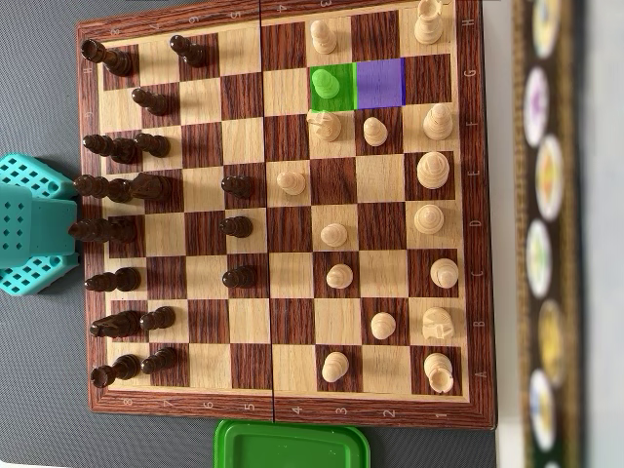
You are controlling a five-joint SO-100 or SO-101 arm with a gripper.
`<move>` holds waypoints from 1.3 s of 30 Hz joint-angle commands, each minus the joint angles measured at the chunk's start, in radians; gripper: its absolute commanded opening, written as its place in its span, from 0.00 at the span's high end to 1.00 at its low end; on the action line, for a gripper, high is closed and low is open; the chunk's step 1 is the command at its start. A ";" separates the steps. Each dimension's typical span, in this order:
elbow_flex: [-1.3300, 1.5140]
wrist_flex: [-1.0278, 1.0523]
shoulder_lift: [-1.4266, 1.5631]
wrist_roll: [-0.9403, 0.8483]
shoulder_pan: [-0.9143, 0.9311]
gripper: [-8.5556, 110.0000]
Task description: Play chess
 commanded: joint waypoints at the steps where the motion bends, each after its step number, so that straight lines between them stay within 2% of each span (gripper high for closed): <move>1: 0.002 -0.118 -0.005 -0.005 0.006 0.93; 19: 0.067 -0.555 -0.005 -0.064 -0.005 0.93; 31: 0.067 -0.730 -0.005 -0.055 -0.021 0.93; 39: 0.067 -0.730 -0.005 -0.054 -0.026 0.93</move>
